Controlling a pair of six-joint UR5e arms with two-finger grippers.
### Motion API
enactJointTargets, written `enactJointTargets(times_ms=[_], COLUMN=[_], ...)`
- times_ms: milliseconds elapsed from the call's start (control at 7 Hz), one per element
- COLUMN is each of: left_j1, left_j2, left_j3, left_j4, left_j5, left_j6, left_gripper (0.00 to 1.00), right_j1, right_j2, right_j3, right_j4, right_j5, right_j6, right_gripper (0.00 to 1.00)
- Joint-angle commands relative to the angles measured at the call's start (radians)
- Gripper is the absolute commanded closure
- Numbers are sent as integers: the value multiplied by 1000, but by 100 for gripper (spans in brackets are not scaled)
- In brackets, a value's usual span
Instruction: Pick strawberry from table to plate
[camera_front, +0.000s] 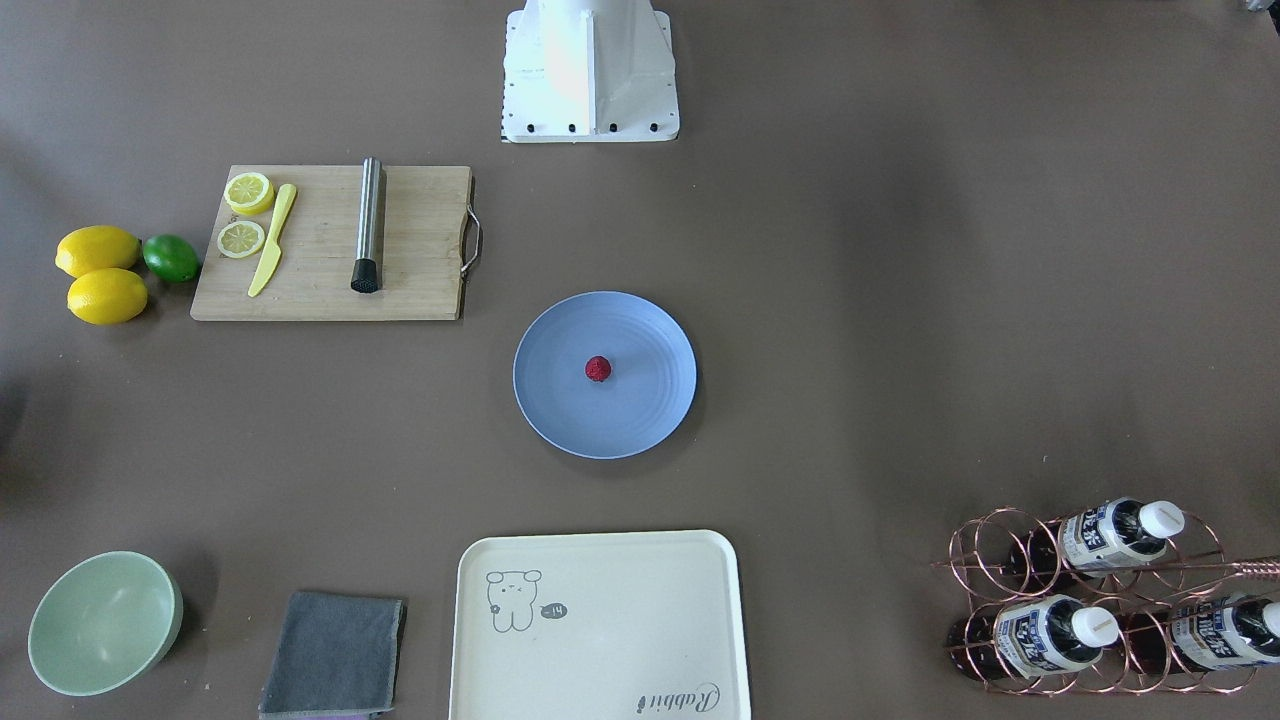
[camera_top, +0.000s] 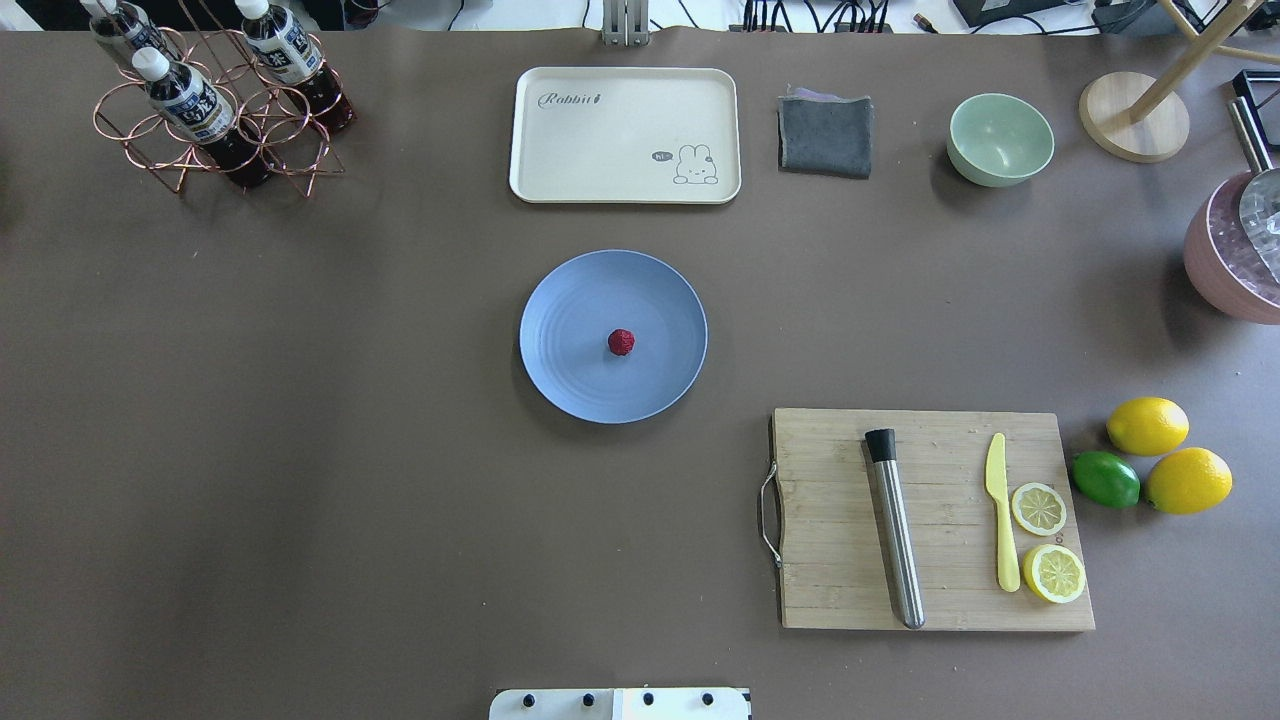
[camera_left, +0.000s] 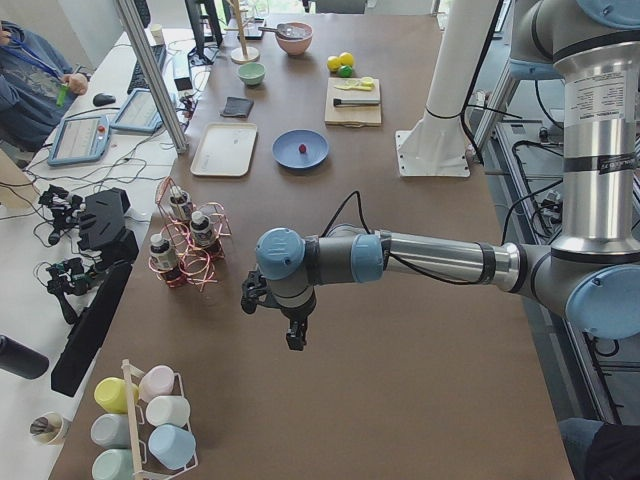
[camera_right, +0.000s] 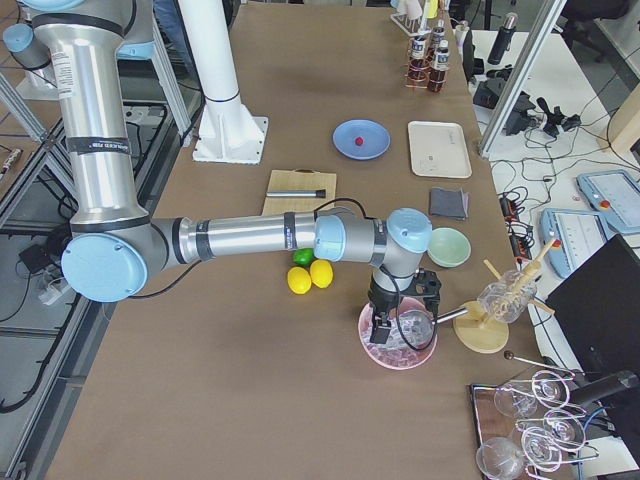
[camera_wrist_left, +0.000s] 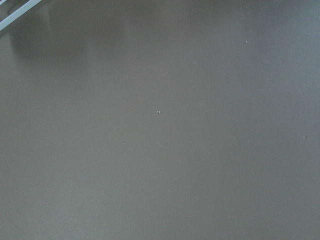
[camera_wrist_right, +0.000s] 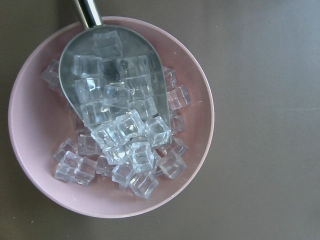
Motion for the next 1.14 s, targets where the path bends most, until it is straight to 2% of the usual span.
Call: enactJointTargets(times_ms=[0, 1000], left_j1=[-1, -3], left_j2=[-2, 8], left_j3=[2, -2], left_j4=[2, -1], left_j5=[-3, -3], left_j6=[-1, 1], left_gripper=[1, 1], right_j1=[18, 18], right_j2=[-40, -60], right_j3=[-70, -76], right_j4=[189, 205], right_j5=[10, 30], right_j6=[1, 7], right_gripper=[0, 0])
